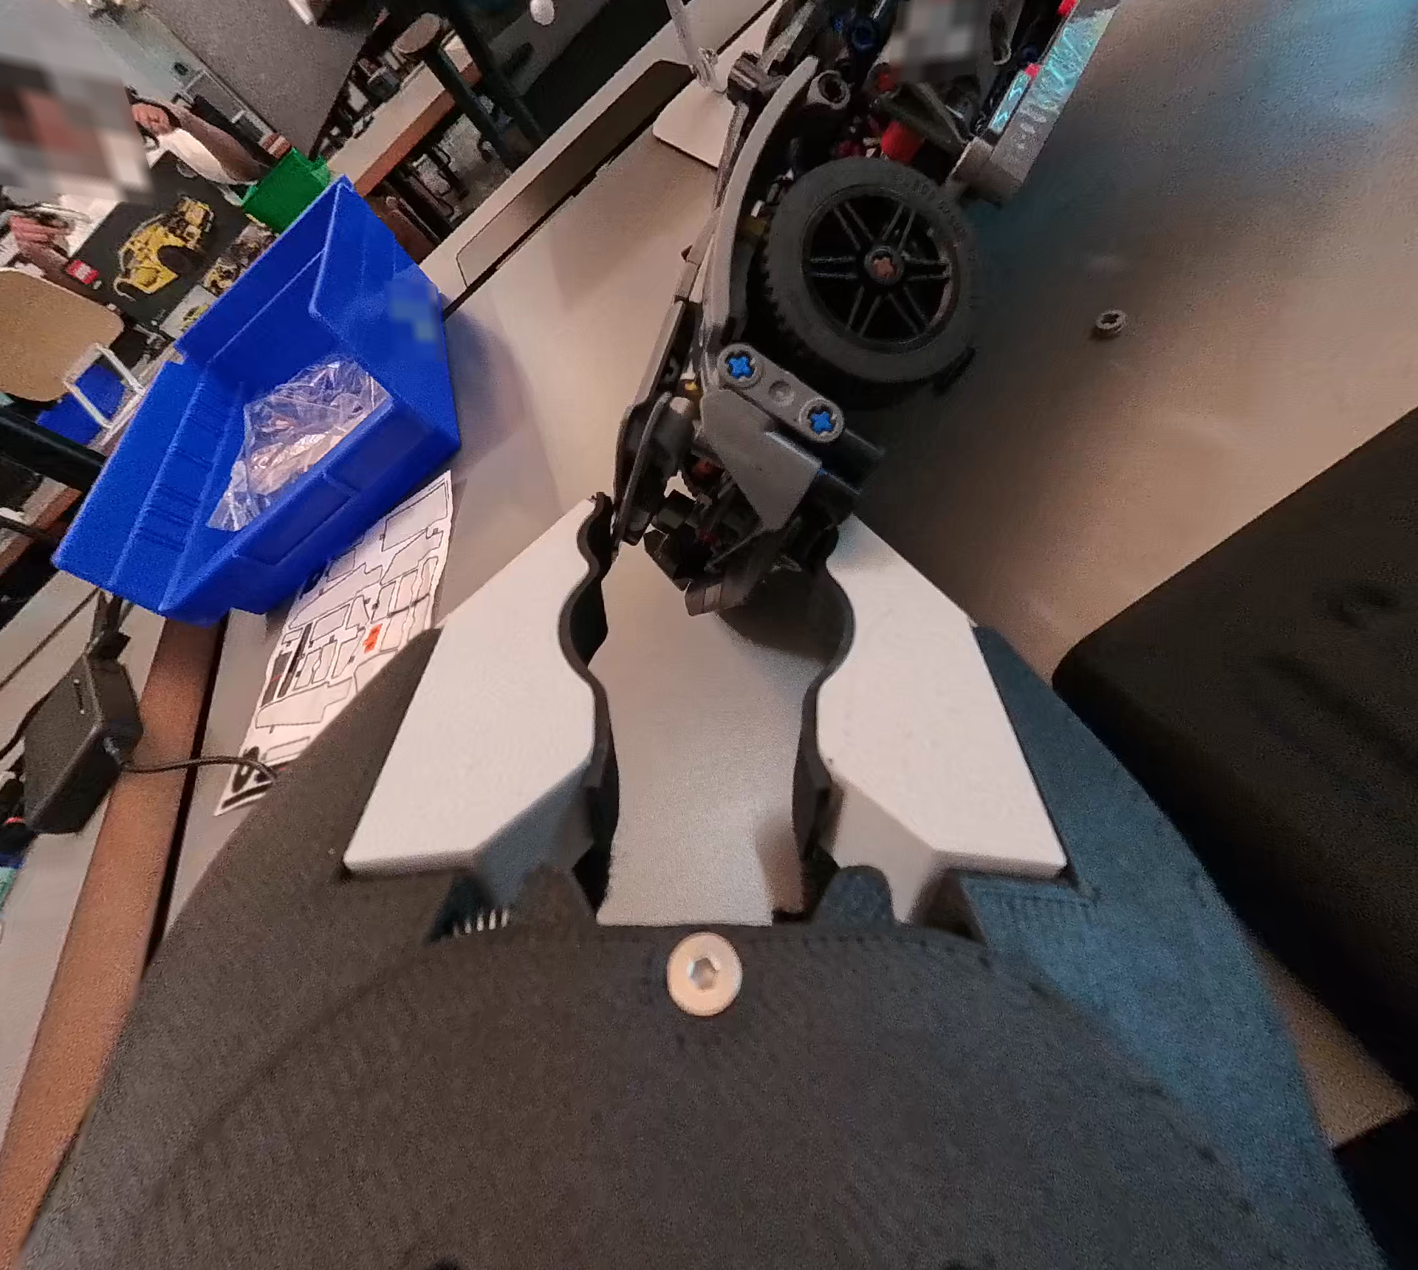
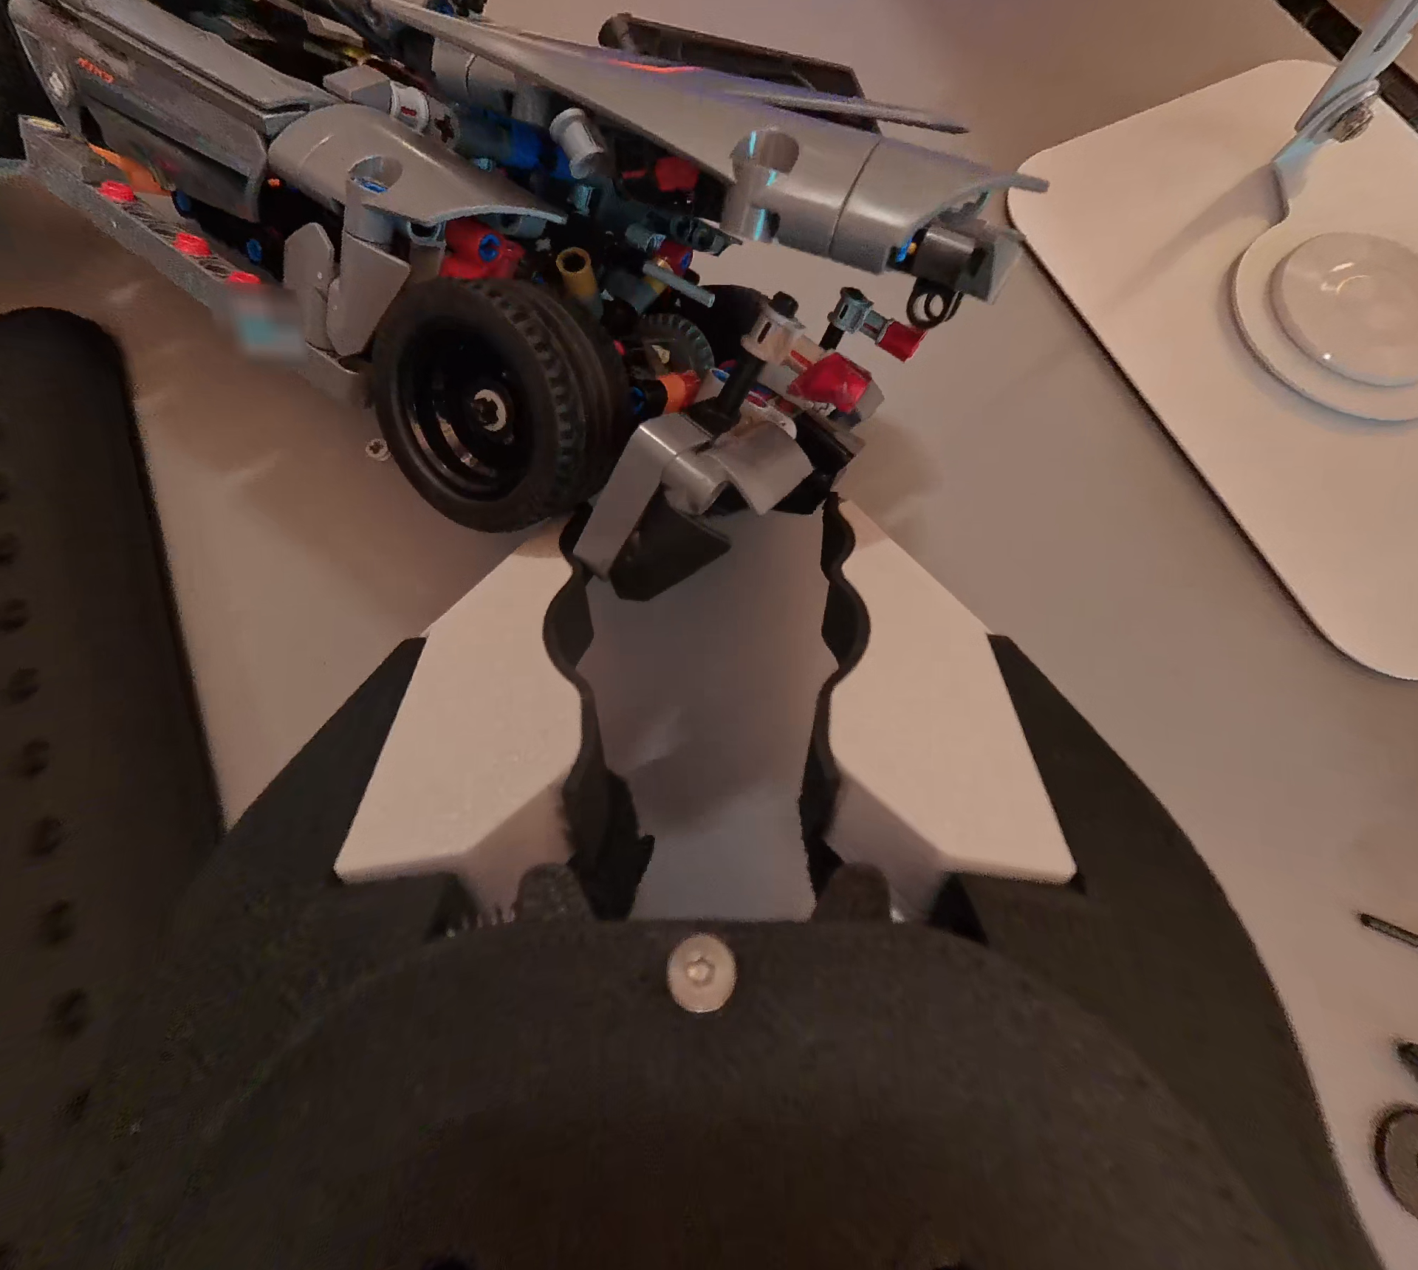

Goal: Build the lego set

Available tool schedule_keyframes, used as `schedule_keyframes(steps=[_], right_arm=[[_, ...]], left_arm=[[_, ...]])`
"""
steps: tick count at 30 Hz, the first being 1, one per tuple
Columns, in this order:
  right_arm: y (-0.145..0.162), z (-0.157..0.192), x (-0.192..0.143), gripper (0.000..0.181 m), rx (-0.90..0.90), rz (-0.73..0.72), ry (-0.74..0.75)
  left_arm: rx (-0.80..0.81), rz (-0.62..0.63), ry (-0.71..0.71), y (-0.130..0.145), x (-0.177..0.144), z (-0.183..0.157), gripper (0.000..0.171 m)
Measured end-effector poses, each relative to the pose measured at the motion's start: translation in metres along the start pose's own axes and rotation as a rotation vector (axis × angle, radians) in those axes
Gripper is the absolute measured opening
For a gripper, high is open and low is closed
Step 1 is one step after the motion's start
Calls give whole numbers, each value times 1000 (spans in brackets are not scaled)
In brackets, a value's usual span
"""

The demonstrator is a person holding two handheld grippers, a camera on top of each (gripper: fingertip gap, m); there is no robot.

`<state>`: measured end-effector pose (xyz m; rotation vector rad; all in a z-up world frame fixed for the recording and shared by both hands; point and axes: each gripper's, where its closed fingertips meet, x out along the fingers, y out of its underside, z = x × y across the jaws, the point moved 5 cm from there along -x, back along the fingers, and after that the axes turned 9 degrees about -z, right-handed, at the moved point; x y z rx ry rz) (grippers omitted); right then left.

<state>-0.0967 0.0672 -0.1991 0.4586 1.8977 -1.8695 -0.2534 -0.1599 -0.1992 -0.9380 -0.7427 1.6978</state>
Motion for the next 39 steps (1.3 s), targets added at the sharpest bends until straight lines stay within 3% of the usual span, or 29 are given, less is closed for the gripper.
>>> schedule_keyframes(steps=[23, 39], right_arm=[[27, 4, -8, 62, -27, 133, 81], [37, 16, -8, 56, -55, 191, 41]], left_arm=[[160, 35, -5, 2, 17, -7, 46], [225, 91, -9, 15, 18, -10, 51]])
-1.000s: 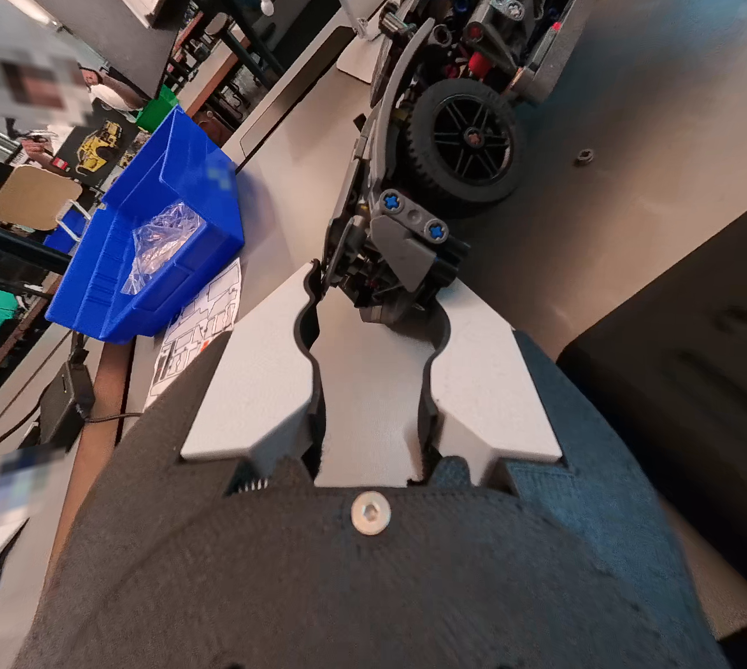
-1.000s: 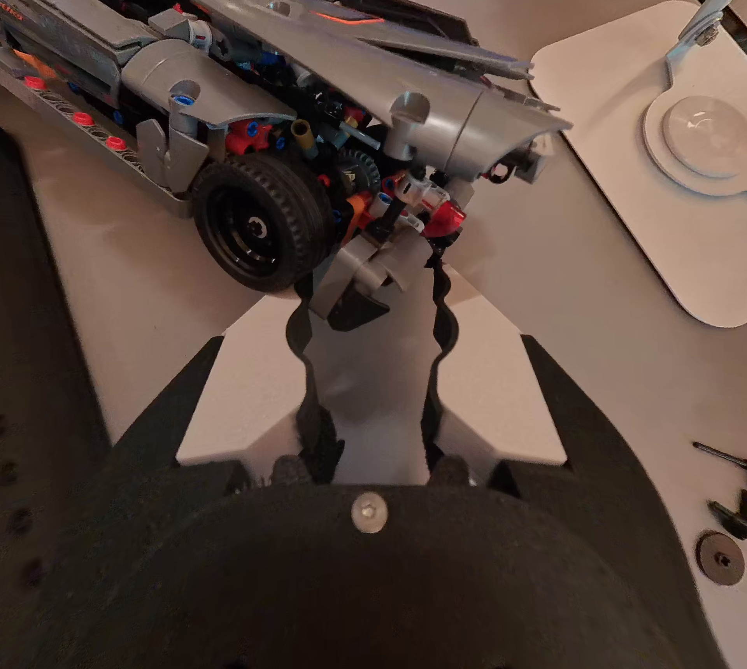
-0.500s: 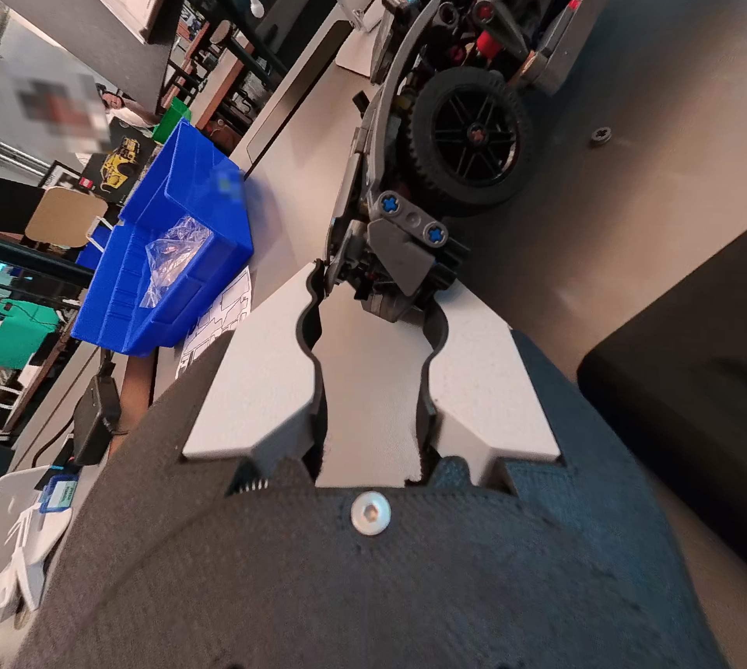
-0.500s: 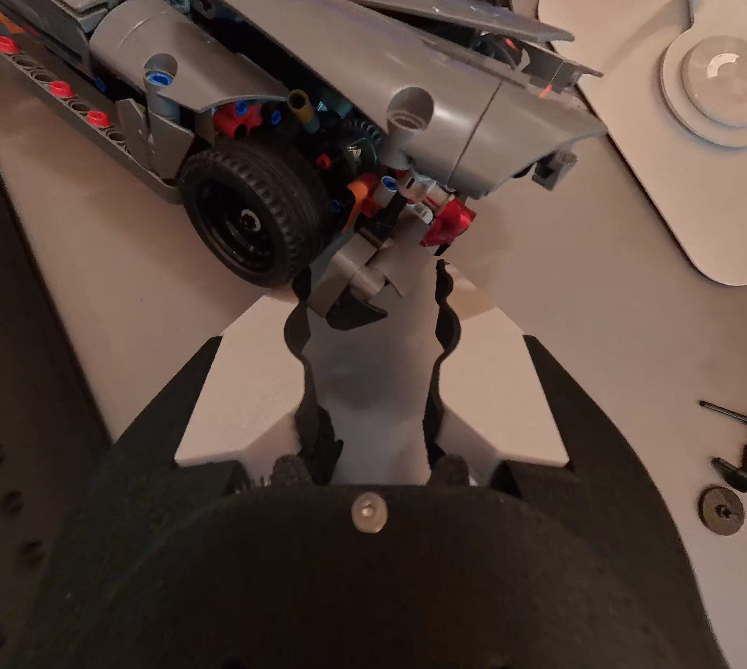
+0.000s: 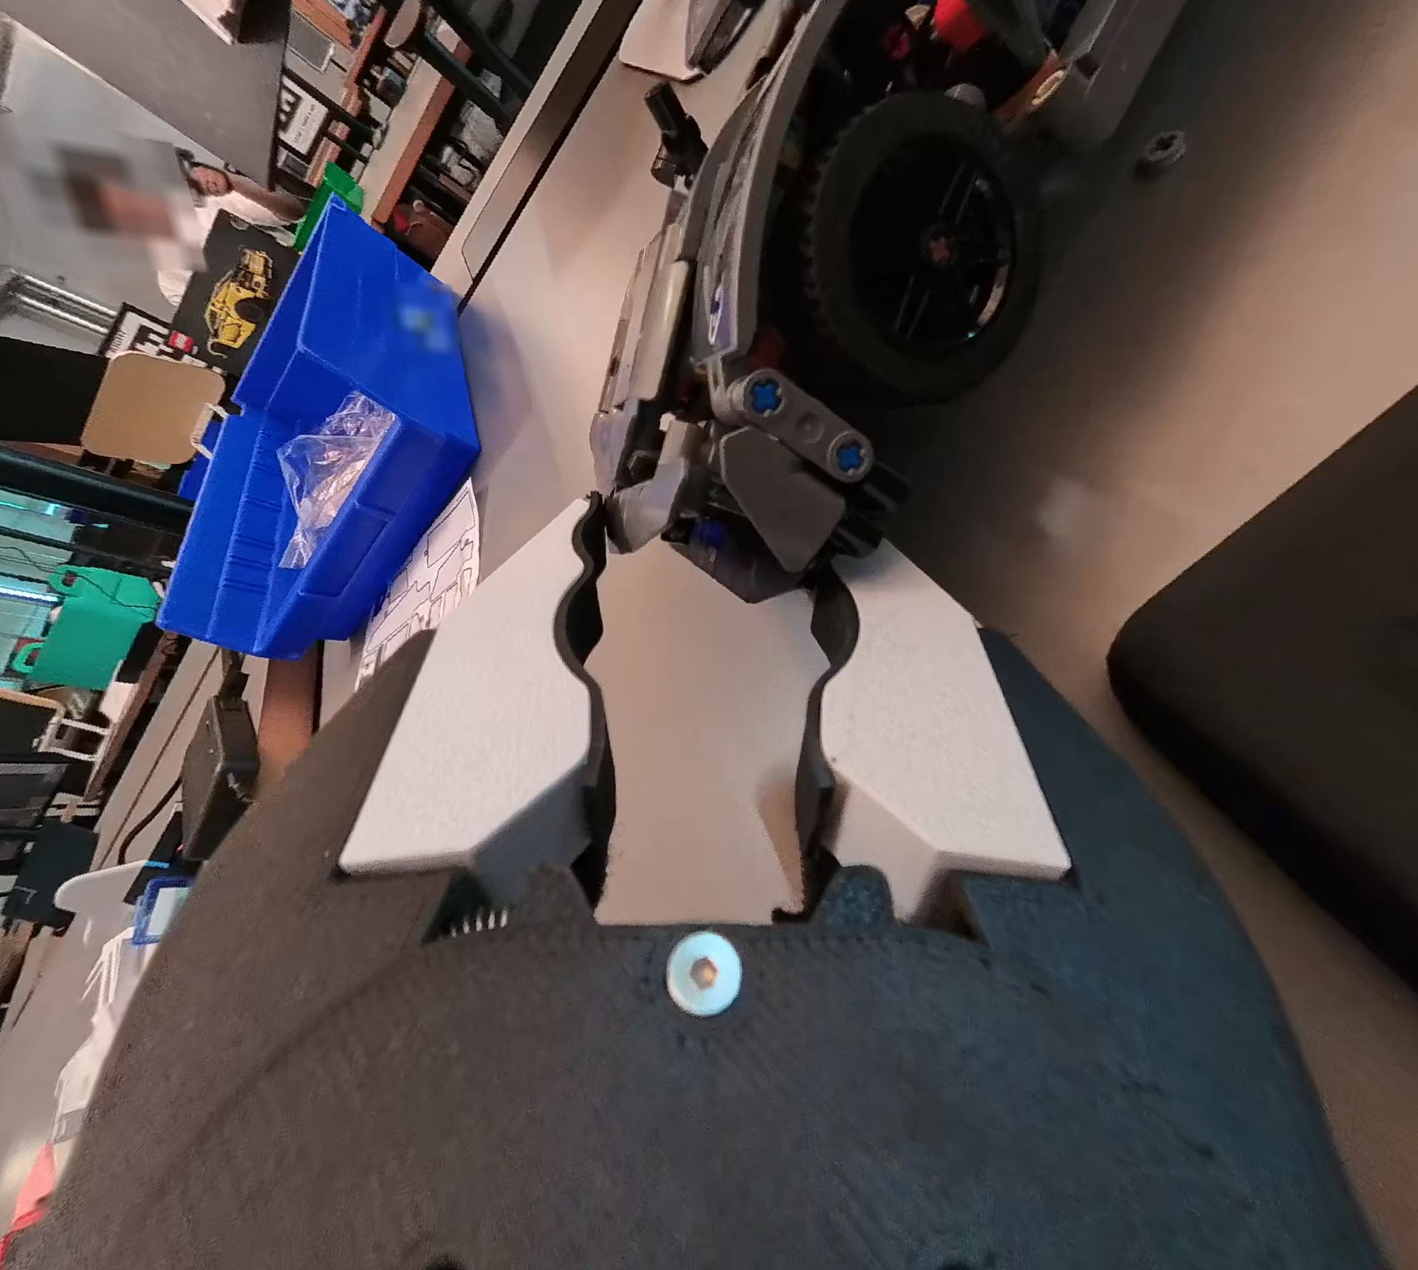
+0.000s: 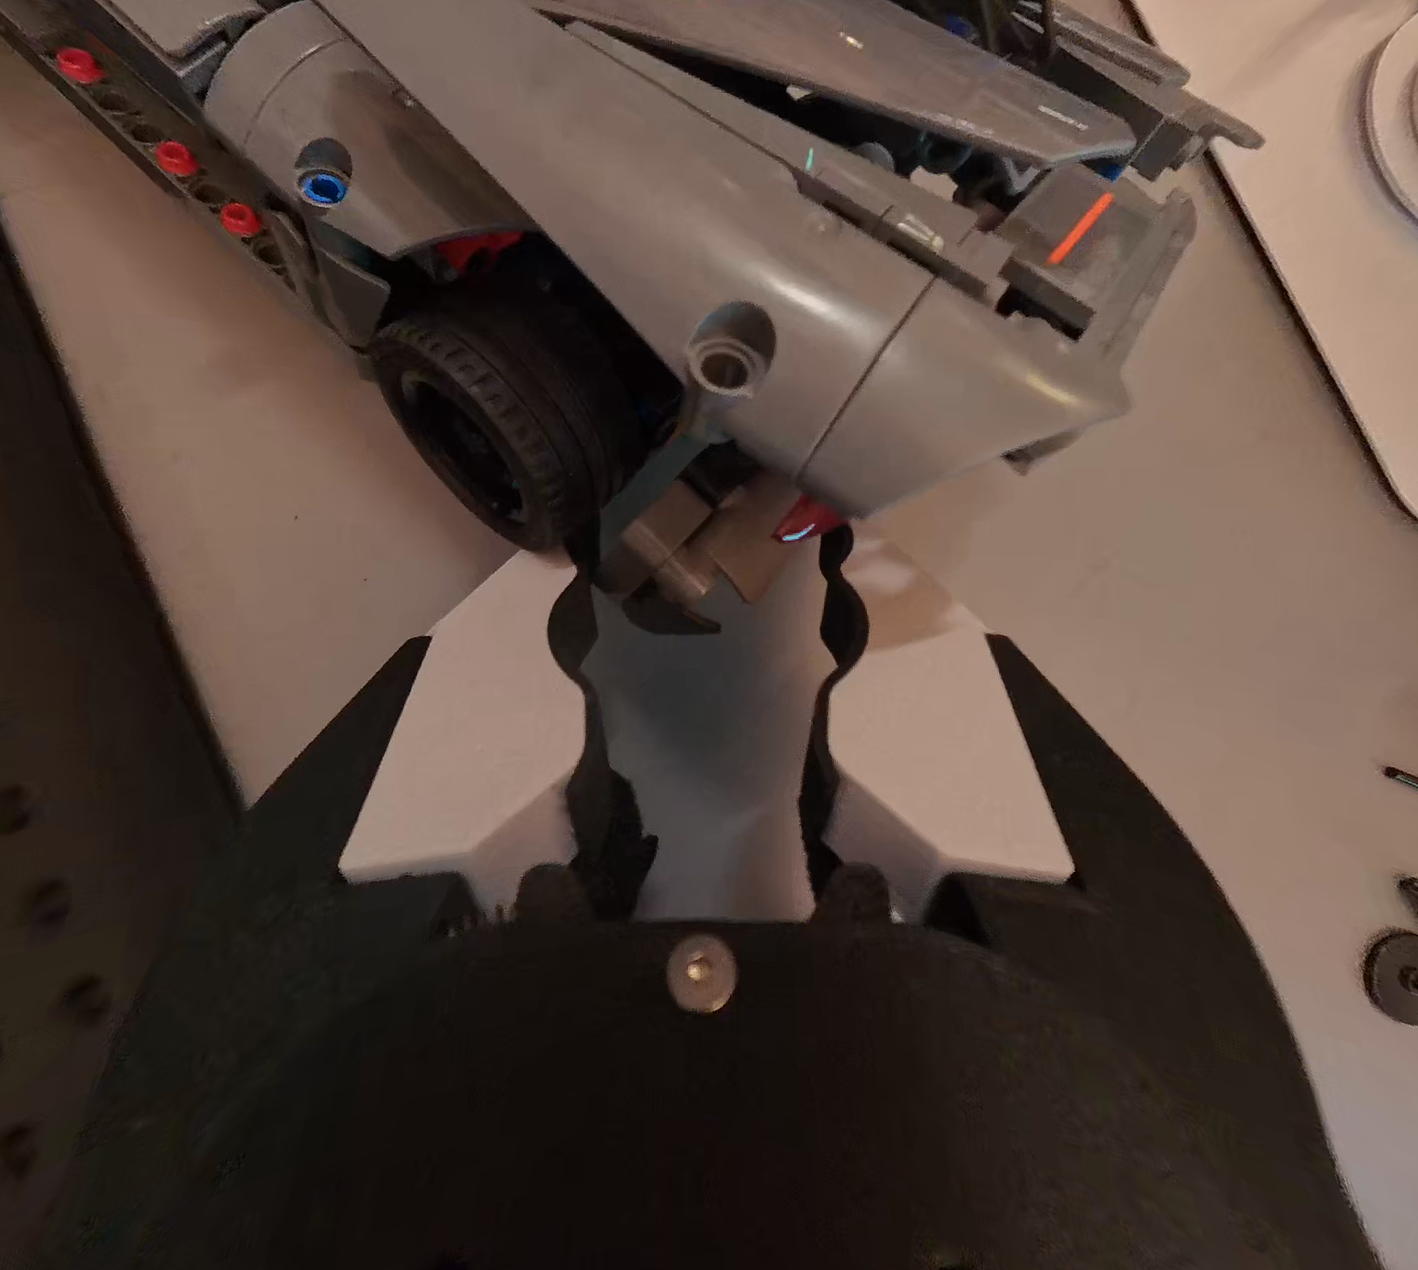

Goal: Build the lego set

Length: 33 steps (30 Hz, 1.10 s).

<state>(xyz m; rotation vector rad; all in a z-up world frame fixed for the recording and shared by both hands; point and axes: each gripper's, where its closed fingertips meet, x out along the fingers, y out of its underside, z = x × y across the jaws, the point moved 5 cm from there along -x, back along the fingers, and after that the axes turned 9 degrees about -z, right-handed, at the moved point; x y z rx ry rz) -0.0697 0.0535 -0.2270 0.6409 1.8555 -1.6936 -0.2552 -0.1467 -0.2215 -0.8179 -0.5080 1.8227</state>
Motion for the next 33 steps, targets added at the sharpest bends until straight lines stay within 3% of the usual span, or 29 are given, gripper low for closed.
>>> schedule_keyframes(steps=[14, 21, 33], right_arm=[[3, 5, 4, 51, -32, 31, -25], [6, 13, 2, 44, -58, 55, -62], [15, 18, -8, 48, -36, 78, -106]], left_arm=[[2, 38, 10, 6, 1, 0, 51], [54, 110, 14, 12, -1, -4, 51], [177, 192, -3, 11, -3, -1, 52]])
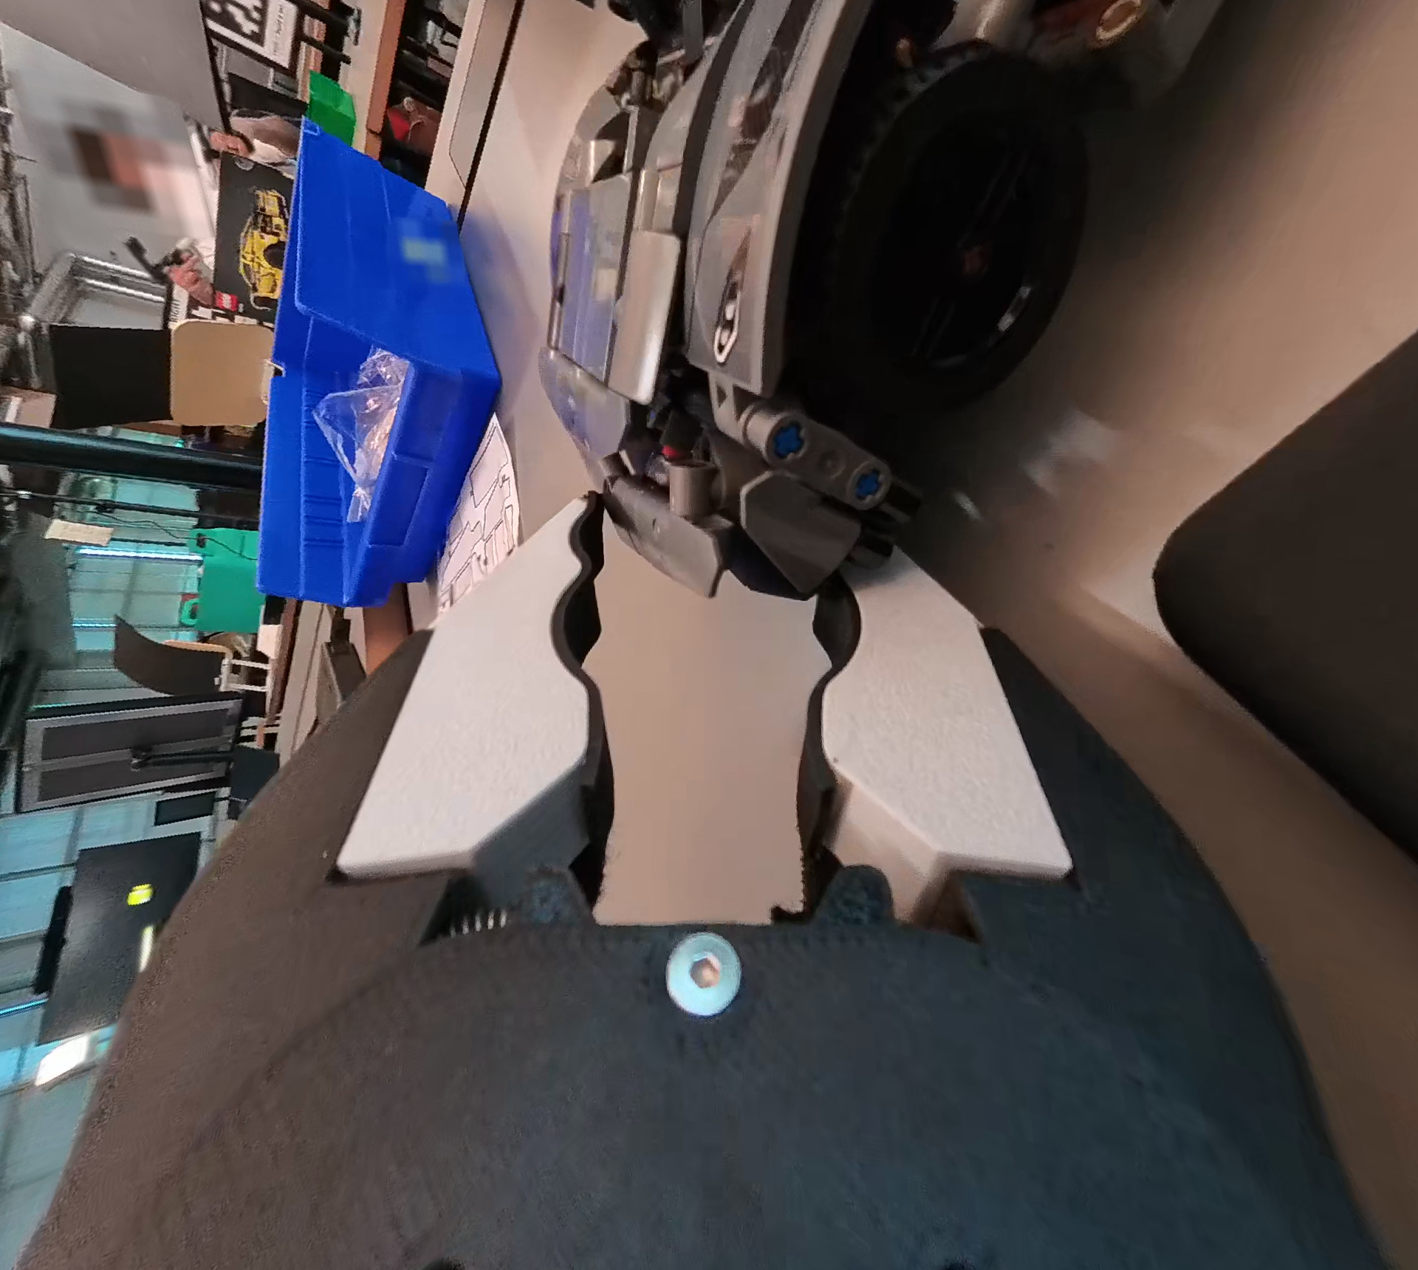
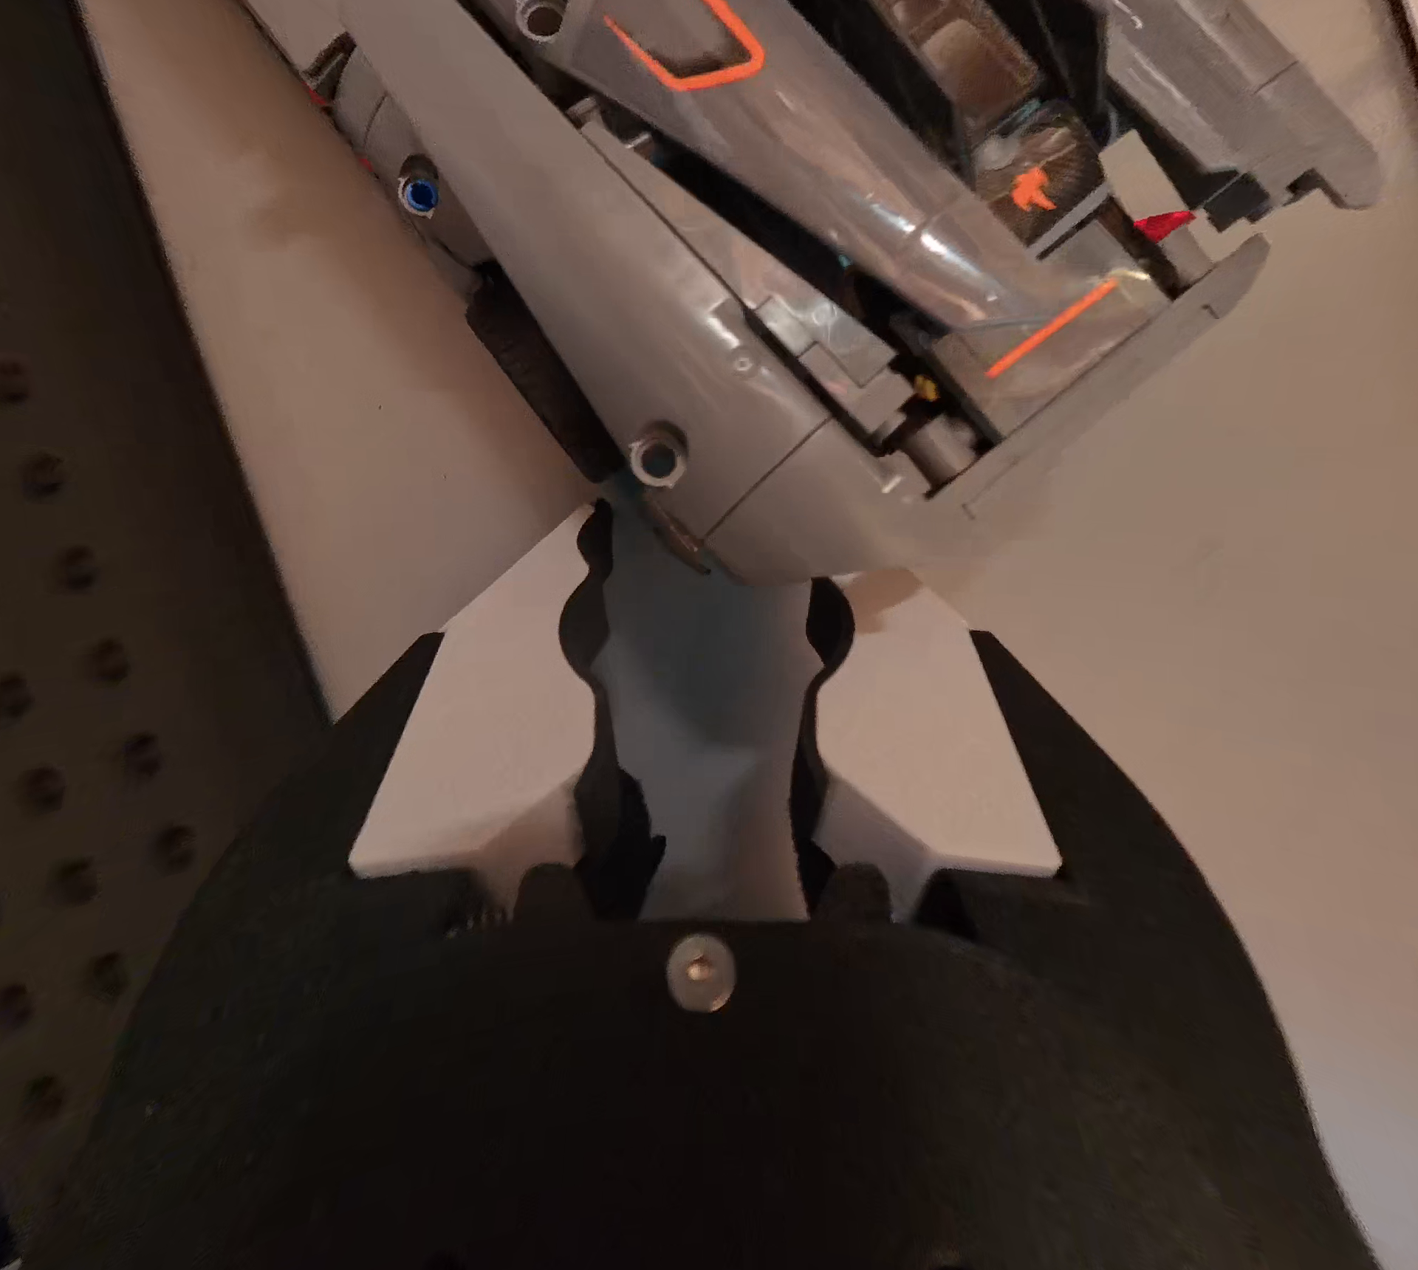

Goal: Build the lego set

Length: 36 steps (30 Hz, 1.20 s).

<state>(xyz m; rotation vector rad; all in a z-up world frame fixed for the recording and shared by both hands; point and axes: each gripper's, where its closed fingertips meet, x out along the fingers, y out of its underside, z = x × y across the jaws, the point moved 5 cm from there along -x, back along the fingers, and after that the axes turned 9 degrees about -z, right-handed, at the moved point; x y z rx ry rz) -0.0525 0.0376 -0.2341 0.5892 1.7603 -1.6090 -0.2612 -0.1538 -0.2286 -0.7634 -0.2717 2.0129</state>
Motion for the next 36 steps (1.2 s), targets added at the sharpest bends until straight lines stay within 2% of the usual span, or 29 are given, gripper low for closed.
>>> schedule_keyframes(steps=[15, 28, 30, 32, 36], right_arm=[[6, -1, -4, 50, 10, 2, -16], [7, 0, -6, 49, -6, 8, -24], [7, 0, -6, 50, -6, 6, -29], [7, 1, -8, 50, 4, 2, -45], [5, -2, -17, 54, 22, -34, -63]], left_arm=[[129, 149, -7, 6, -6, 3, 53], [279, 269, 242, 2, -8, 12, 57], [268, 271, 280, -1, -8, 15, 58], [226, 324, 336, 7, -10, 16, 62], [-28, 319, 429, 12, -22, 12, 71]])
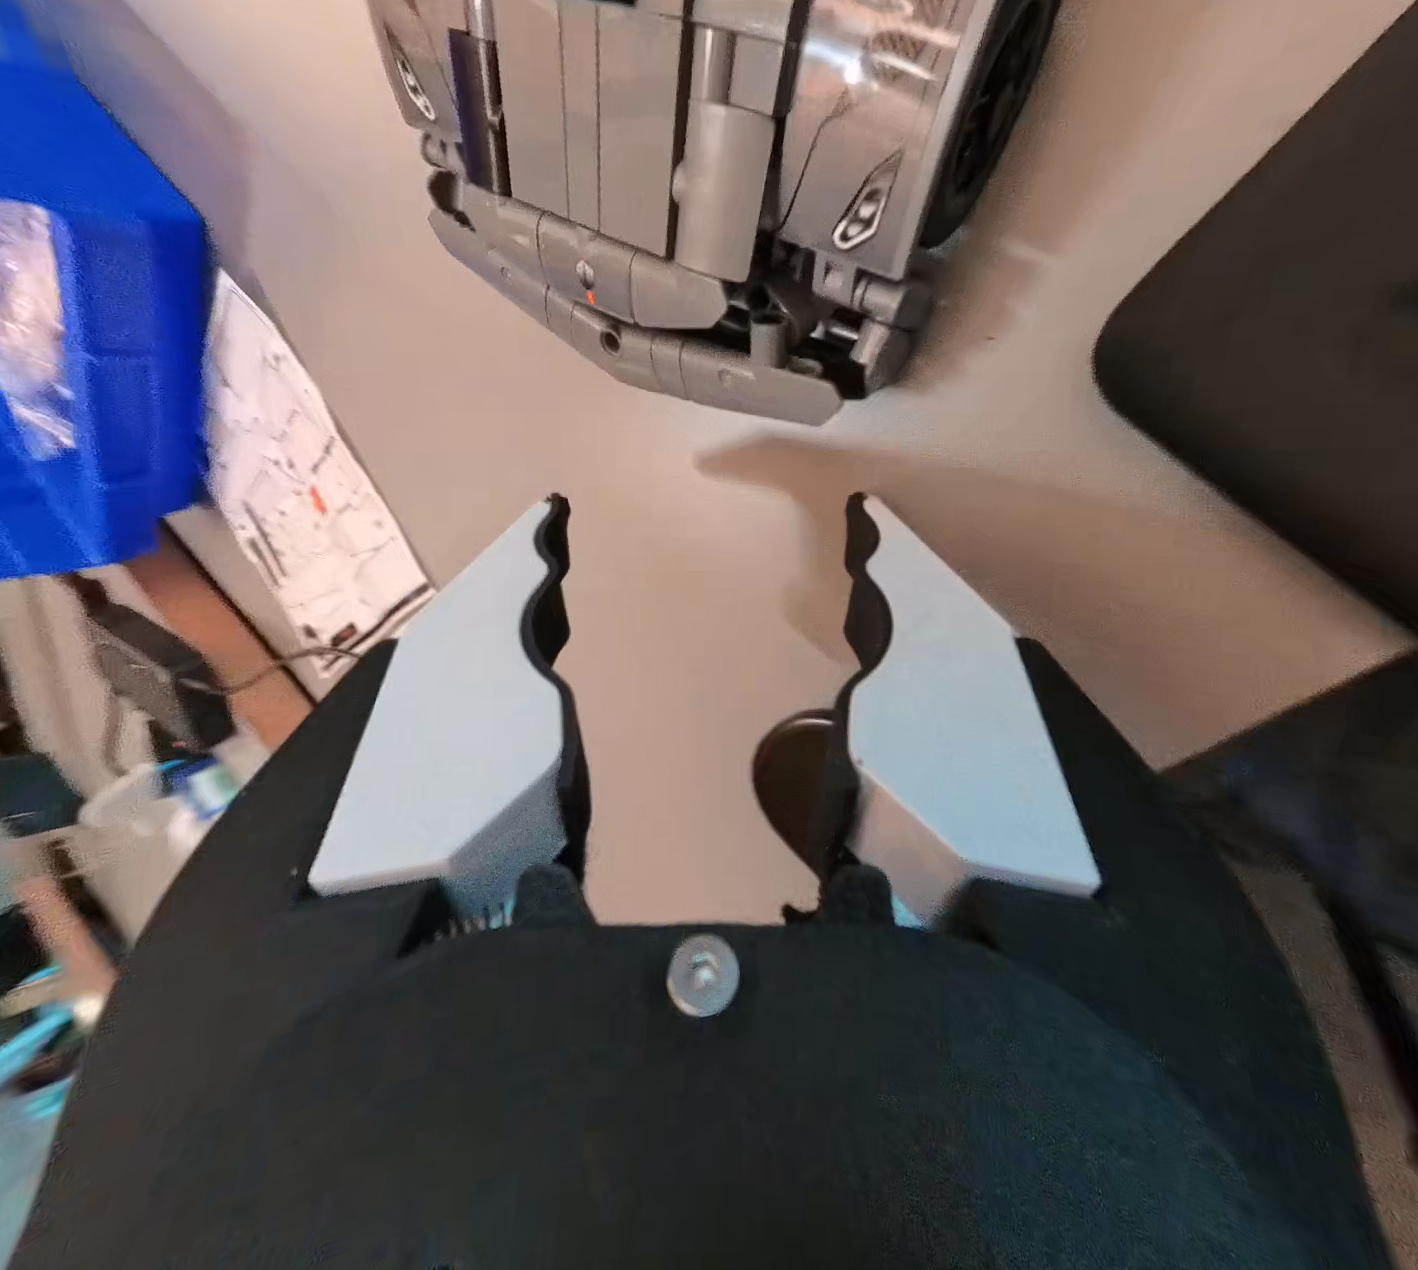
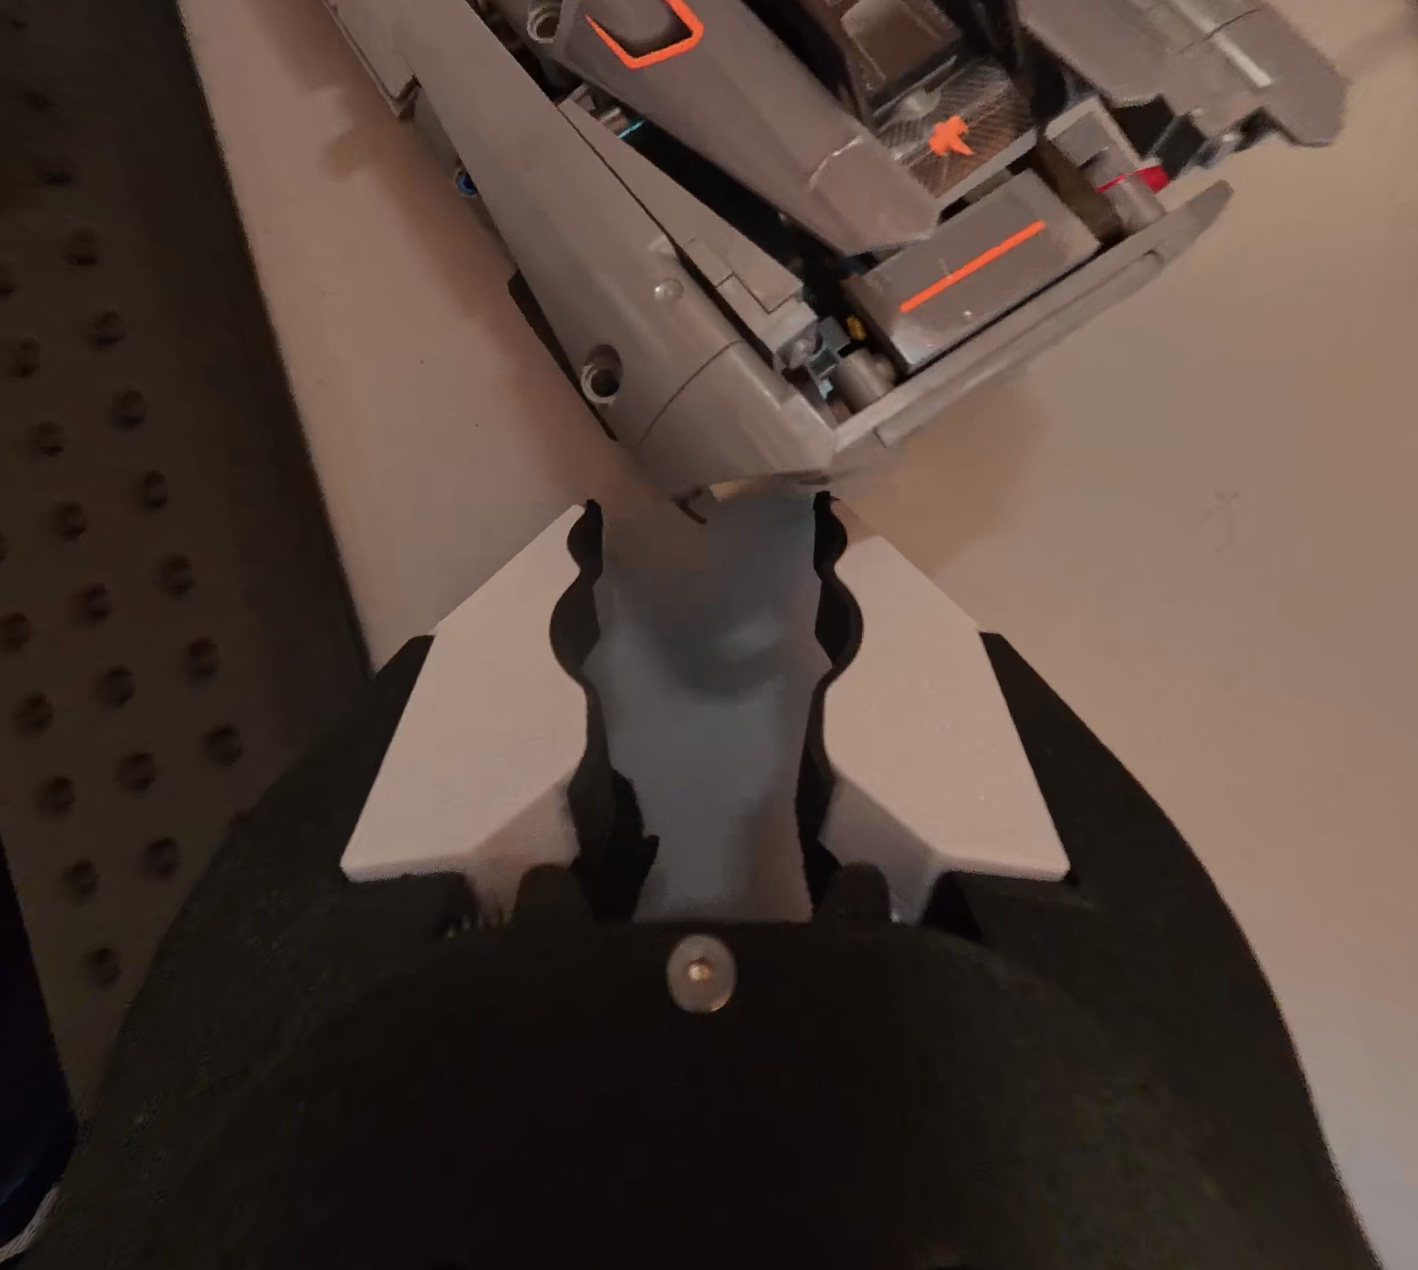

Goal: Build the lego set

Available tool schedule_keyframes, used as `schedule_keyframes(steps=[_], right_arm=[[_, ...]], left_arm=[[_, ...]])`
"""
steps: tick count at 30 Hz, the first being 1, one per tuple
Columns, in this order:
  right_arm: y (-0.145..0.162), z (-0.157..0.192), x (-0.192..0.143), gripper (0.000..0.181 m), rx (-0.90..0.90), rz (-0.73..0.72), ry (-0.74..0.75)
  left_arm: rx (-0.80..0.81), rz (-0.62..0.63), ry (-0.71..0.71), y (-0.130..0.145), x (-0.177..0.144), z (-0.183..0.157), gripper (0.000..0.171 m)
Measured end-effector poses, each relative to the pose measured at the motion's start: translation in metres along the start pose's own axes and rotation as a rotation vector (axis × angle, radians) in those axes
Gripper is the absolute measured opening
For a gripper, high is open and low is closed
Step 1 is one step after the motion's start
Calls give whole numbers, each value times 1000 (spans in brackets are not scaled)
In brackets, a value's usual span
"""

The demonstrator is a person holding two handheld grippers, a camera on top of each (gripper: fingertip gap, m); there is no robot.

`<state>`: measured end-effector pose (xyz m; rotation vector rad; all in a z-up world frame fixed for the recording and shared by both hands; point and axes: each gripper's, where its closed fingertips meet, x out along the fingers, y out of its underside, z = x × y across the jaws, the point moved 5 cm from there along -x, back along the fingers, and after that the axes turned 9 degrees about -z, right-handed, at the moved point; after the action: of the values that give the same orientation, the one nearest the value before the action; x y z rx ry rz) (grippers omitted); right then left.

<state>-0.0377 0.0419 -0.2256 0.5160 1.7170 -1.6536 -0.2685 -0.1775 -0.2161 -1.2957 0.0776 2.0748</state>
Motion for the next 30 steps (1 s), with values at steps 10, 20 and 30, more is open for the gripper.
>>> schedule_keyframes(steps=[10, 20, 30], right_arm=[[-9, -4, 2, 56, 26, -75, -28], [-10, 0, 3, 56, 12, -78, -27], [-11, 6, 7, 50, -42, -79, -42]], left_arm=[[-355, -184, 125, -15, 9, -16, 68], [-382, -221, 141, -23, 19, -8, 67], [-359, -171, 108, -22, 33, 18, 54]])
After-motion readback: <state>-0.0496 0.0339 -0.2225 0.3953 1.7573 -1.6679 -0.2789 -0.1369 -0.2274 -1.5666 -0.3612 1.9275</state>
